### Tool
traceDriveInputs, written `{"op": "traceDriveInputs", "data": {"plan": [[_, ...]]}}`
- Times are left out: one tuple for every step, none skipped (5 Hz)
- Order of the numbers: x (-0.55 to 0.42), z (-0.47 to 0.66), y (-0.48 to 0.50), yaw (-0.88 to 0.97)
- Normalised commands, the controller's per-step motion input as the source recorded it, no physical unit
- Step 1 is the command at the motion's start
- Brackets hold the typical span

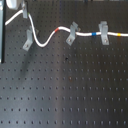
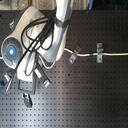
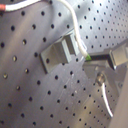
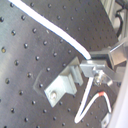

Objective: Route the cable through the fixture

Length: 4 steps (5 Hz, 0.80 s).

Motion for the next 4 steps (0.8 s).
{"op": "traceDriveInputs", "data": {"plan": [[0.0, 0.01, 0.0, 0.0], [-0.144, 0.5, 0.071, 0.0], [0.0, 0.01, 0.0, 0.0], [-0.241, 0.2, 0.05, 0.12]]}}
